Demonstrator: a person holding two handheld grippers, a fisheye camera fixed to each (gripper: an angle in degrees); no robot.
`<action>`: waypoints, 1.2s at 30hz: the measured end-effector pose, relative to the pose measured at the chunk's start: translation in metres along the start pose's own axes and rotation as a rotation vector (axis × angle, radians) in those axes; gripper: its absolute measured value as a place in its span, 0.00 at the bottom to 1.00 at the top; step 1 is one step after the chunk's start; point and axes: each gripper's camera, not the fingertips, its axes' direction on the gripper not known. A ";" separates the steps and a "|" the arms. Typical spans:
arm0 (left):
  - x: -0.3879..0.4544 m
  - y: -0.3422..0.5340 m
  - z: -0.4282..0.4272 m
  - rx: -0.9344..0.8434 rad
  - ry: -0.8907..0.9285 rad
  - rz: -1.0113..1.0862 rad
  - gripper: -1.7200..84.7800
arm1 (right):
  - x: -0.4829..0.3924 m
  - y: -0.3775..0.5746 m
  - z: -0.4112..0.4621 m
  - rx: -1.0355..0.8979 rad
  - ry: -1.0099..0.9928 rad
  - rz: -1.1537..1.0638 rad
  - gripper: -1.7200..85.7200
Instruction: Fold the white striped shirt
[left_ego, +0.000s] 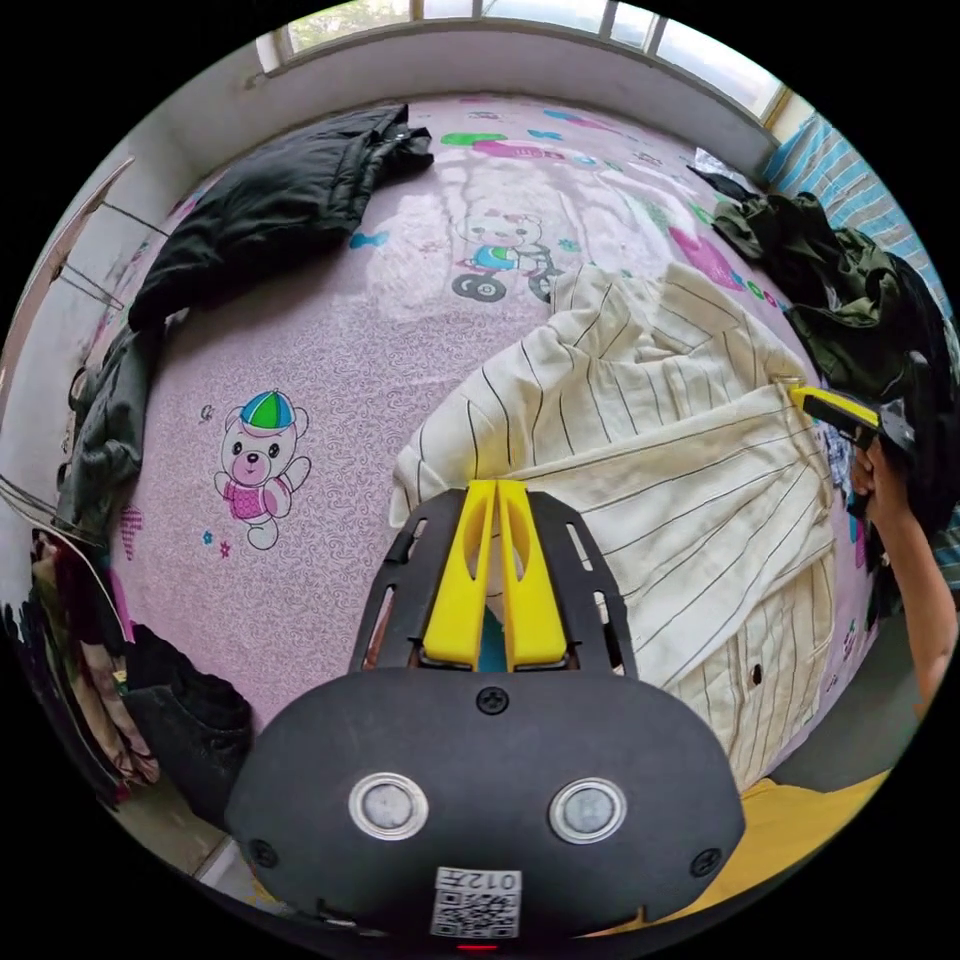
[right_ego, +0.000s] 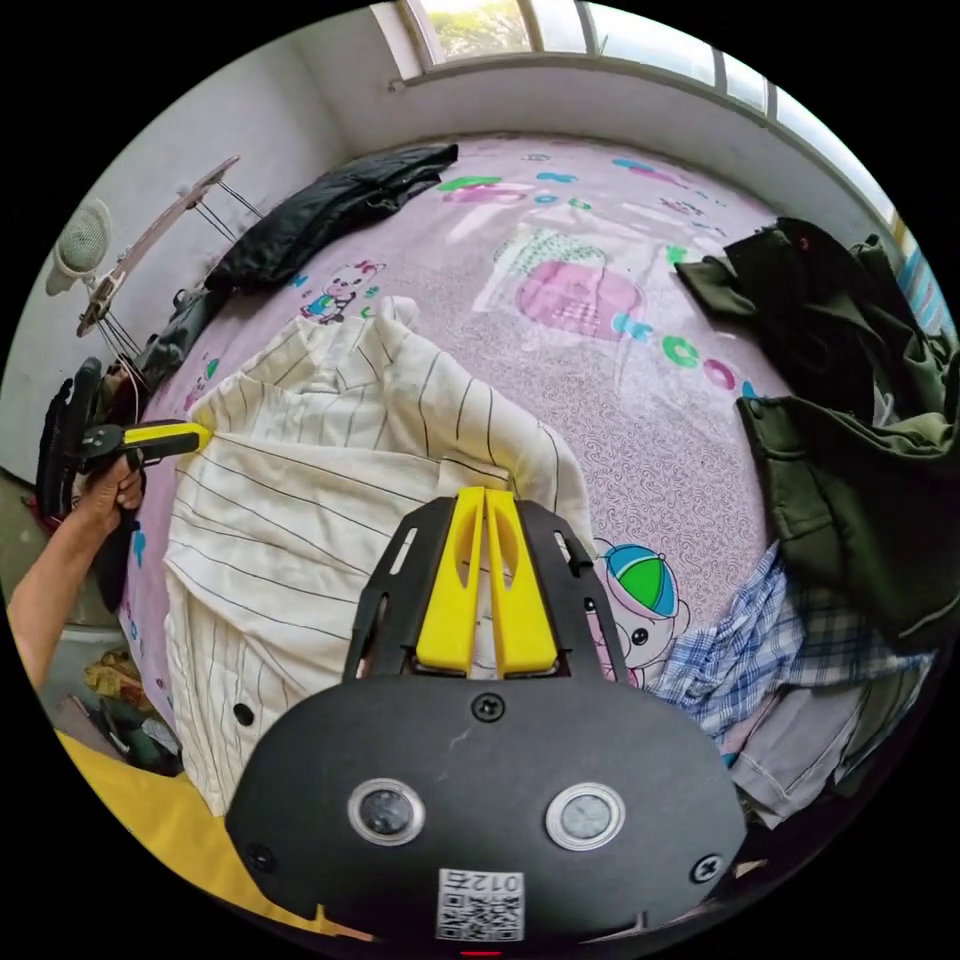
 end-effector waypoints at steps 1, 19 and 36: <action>0.002 -0.002 0.003 -0.014 -0.004 0.011 0.02 | 0.005 0.002 0.005 -0.008 -0.017 0.008 0.02; 0.127 0.053 0.017 -0.061 0.084 0.353 0.02 | 0.011 0.125 0.014 -0.038 -0.083 -0.037 0.02; 0.238 0.068 0.048 -0.049 0.323 0.461 0.02 | 0.064 0.295 0.004 -0.133 -0.394 0.071 0.06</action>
